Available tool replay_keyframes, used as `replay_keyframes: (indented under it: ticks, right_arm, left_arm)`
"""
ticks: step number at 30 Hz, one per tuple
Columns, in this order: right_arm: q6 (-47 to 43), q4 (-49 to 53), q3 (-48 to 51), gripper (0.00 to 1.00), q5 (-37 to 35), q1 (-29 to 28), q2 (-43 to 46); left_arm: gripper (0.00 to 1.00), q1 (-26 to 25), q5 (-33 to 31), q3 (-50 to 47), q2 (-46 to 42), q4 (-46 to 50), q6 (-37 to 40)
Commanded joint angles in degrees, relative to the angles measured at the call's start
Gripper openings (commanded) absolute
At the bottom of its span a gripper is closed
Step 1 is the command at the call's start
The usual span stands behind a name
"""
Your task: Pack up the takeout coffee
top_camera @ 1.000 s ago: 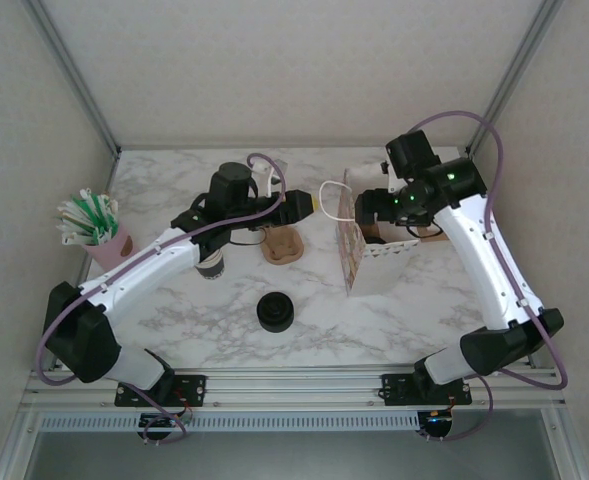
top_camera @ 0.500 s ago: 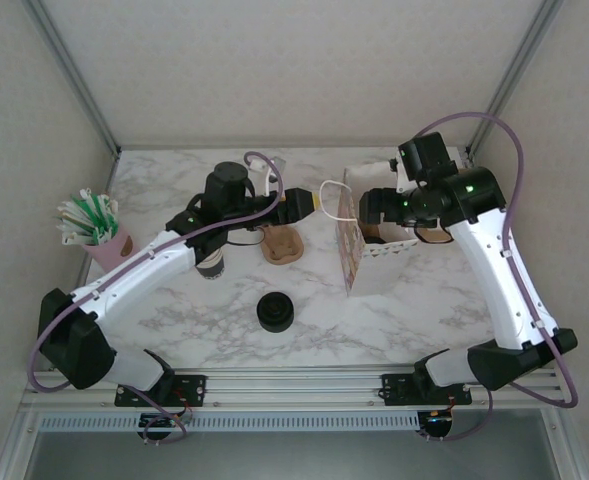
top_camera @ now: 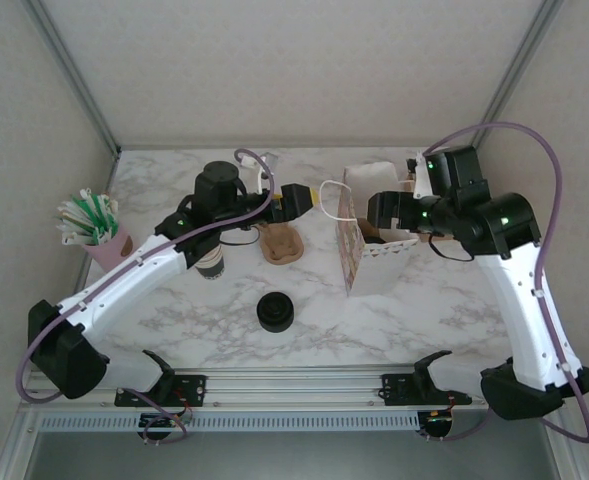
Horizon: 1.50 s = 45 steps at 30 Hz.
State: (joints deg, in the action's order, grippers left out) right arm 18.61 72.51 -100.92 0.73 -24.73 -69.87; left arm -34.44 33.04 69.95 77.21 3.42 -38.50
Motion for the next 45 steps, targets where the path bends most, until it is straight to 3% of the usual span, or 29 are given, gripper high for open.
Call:
replay_keyframes:
  ticks: [1,22,37,45]
  right_arm:
    - [-0.06,-2.41,1.4,0.98,1.65,0.1,3.11]
    - [1.16,-6.59,13.34,0.99,5.51,0.06,20.9]
    - [8.47,-7.23,33.53,0.99,7.45,0.04,38.3]
    - [9.33,-9.0,43.36,0.99,8.77,0.04,42.69]
  left_arm:
    - [1.0,-0.48,-1.97,0.74,-2.97,0.23,1.15]
    - [1.0,-0.63,-11.02,-12.33,-19.79,2.0,-1.8]
    - [1.0,-1.72,-14.29,-30.36,-29.4,-0.8,-8.82]
    - [1.0,-2.35,-17.11,-34.43,-27.99,-2.52,-10.25]
